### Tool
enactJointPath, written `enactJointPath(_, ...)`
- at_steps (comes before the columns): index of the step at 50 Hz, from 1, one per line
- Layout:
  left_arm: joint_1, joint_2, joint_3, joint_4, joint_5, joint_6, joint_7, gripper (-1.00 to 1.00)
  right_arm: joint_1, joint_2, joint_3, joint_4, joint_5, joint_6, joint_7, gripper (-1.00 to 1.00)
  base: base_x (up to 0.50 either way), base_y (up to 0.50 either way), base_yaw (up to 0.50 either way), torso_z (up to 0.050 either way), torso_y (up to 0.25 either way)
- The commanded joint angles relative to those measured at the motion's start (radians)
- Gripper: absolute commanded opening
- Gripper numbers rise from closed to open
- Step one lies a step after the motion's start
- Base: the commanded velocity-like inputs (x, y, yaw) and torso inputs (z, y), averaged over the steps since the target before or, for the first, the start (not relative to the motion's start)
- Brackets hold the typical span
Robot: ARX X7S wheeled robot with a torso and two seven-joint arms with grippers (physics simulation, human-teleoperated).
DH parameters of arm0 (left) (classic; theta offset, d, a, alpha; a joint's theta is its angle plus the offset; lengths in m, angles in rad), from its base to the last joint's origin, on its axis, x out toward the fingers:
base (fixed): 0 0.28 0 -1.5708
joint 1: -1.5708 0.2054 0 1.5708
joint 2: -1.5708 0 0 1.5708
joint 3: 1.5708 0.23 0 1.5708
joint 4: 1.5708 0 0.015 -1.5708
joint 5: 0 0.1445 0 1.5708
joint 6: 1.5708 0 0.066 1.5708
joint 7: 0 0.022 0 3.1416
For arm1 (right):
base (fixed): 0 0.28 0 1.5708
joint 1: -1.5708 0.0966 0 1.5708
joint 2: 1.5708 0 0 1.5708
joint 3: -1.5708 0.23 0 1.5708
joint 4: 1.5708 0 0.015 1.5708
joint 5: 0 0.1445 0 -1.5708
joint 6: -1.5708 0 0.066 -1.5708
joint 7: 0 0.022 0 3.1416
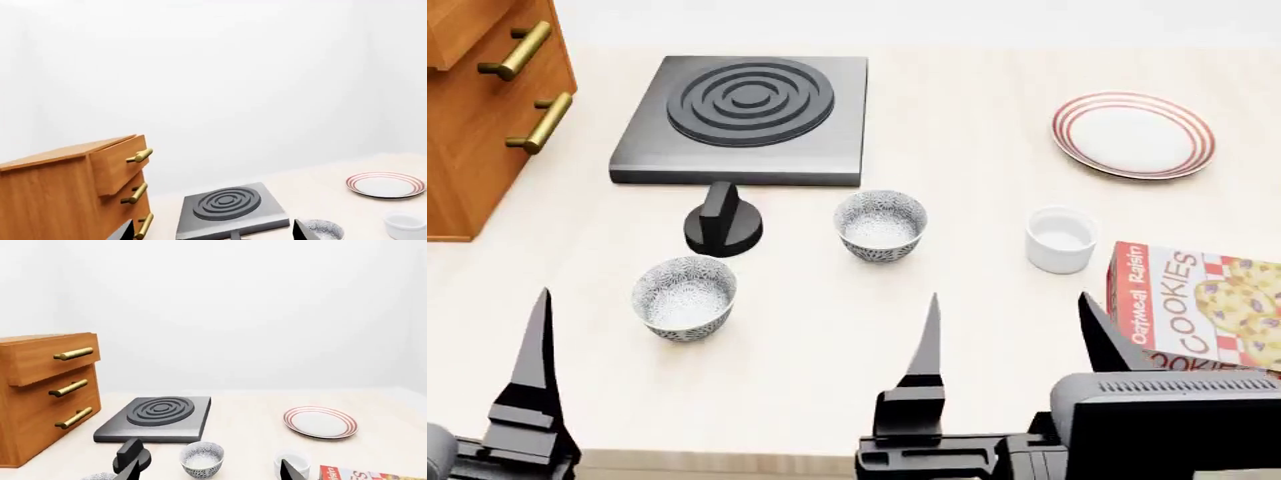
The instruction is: Pick the akita bowl next to the ramekin and place it on the plate.
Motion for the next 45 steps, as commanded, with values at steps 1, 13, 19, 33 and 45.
enactJointPath(1, -0.084, -0.014, -0.039, 0.111, -0.016, -0.161, 0.059, 1.00, 0.149, 0.059, 0.123, -0.129, 0.282, 0.234, 0.143, 1.00, 0.00, 0.00, 0.00, 0.000, 0.000)
enactJointPath(13, -0.137, -0.064, -0.080, 0.121, -0.124, -0.224, 0.022, 1.00, 0.216, 0.149, 0.135, -0.118, 0.520, 0.238, 0.333, 1.00, 0.00, 0.00, 0.00, 0.000, 0.000)
enactJointPath(19, -0.150, -0.258, -0.053, 0.120, -0.454, -0.192, -0.275, 1.00, 0.218, 0.164, 0.127, -0.111, 0.548, 0.222, 0.356, 1.00, 0.00, 0.00, 0.00, 0.000, 0.000)
enactJointPath(33, -0.159, -0.312, -0.034, 0.107, -0.545, -0.175, -0.357, 1.00, 0.217, 0.163, 0.150, -0.111, 0.598, 0.170, 0.386, 1.00, 0.01, 0.00, 0.00, 0.000, 0.000)
enactJointPath(45, -0.153, -0.326, -0.019, 0.090, -0.556, -0.152, -0.379, 1.00, 0.208, 0.181, 0.128, -0.097, 0.597, 0.137, 0.400, 1.00, 0.11, 0.00, 0.00, 0.000, 0.000)
